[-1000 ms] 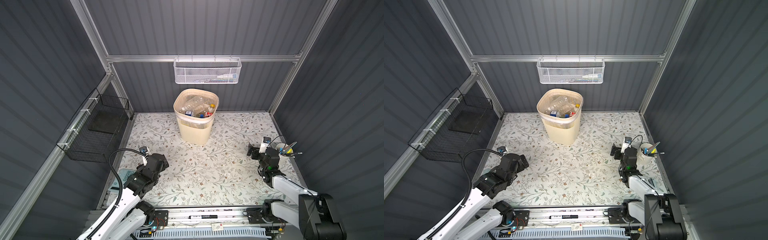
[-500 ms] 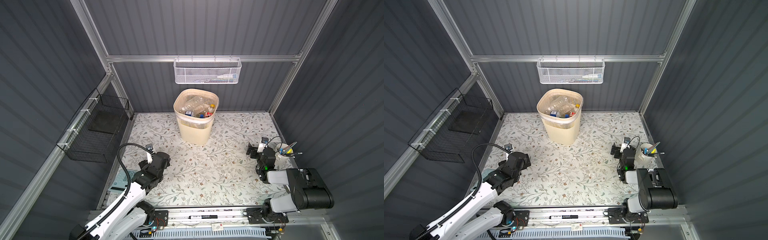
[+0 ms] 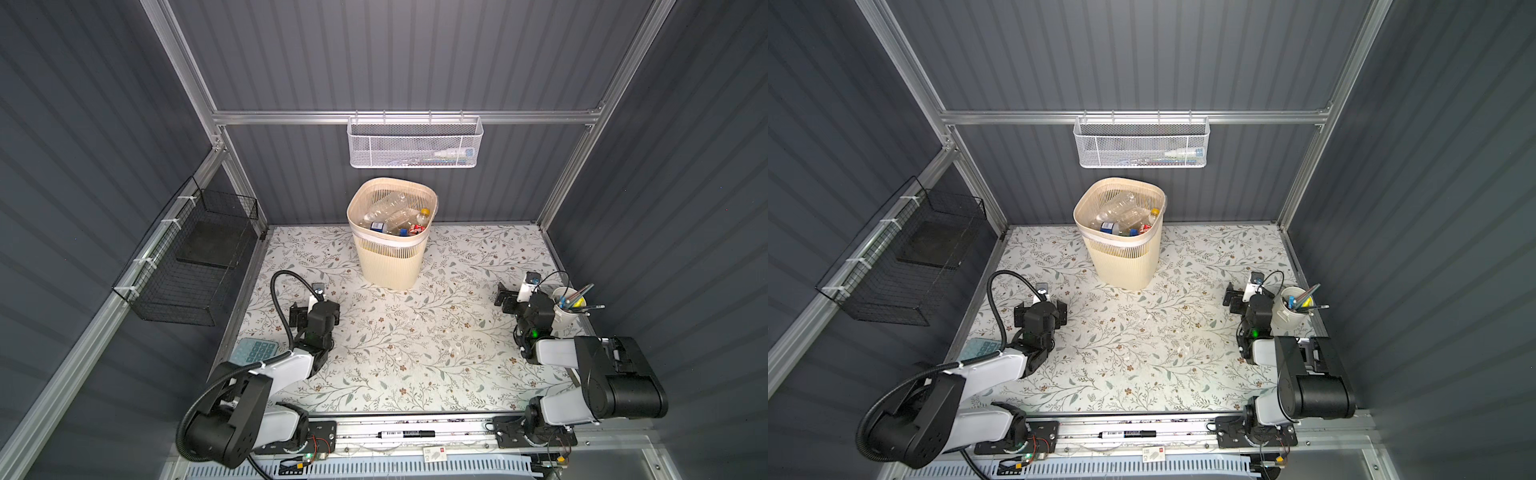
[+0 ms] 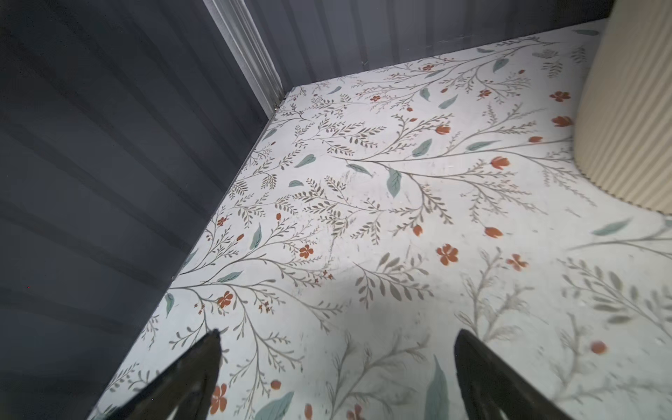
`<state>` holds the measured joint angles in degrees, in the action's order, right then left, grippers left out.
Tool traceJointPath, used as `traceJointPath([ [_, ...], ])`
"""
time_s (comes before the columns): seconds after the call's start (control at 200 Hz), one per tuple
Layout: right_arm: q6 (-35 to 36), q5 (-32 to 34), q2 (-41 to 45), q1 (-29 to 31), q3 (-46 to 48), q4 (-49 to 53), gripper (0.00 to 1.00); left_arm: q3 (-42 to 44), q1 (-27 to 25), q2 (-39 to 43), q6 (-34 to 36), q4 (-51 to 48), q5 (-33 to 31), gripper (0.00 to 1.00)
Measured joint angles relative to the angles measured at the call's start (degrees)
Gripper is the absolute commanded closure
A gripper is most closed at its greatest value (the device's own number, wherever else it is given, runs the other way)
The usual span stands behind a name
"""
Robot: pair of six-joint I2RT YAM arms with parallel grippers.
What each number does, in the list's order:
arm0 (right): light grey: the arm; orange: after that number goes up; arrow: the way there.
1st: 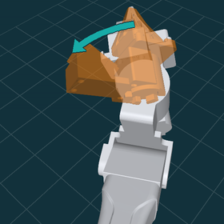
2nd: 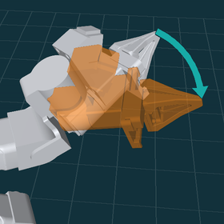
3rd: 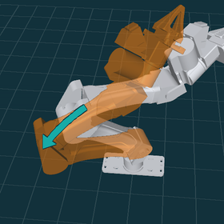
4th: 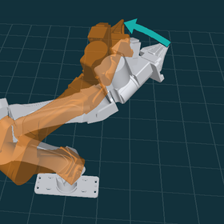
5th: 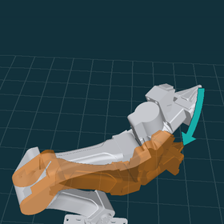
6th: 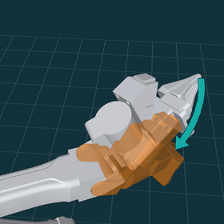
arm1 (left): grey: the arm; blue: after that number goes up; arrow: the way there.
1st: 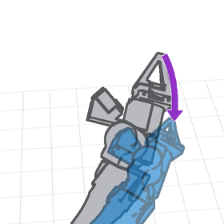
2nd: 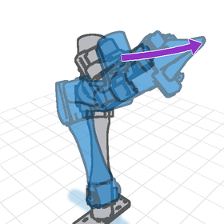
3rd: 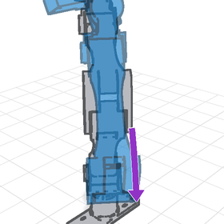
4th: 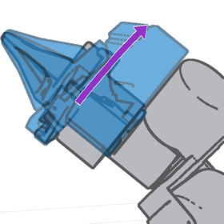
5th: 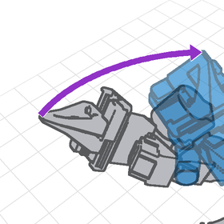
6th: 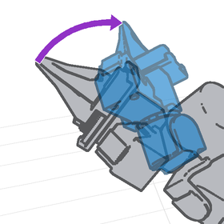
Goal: Throw the plastic bottles in the bin
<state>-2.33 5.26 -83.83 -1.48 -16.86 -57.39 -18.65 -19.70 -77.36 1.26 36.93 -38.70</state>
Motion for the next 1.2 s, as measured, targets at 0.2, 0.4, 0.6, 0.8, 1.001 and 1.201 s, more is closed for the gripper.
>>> traceJointPath([
  [0.2, 0.0, -0.3, 0.0, 0.0, 0.0, 0.0, 0.01, 0.8, 4.3, -12.5, 3.0, 16.6, 6.0, 0.0],
  [0.4, 0.0, -0.4, 0.0, 0.0, 0.0, 0.0, 0.01, 0.3, 9.2, -20.5, 3.6, 24.9, 14.1, 0.0],
  [0.6, 0.0, -0.4, 0.0, 0.0, 0.0, 0.0, 0.01, -1.5, 12.7, -20.9, 0.6, 24.8, 15.9, 0.0],
  [0.8, 0.0, -0.4, 0.0, 0.0, 0.0, 0.0, 0.01, -4.8, 15.3, -20.9, -2.5, 21.3, 16.9, 0.0],
  [1.001, 0.0, -0.4, 0.0, 0.0, 0.0, 0.0, 0.01, -5.4, 15.3, -20.9, -3.3, 19.3, 17.2, 0.0],
  [1.201, 0.0, -0.4, 0.0, 0.0, 0.0, 0.0, 0.01, -5.6, 15.3, -20.9, -3.5, 18.3, 17.2, 0.0],
])
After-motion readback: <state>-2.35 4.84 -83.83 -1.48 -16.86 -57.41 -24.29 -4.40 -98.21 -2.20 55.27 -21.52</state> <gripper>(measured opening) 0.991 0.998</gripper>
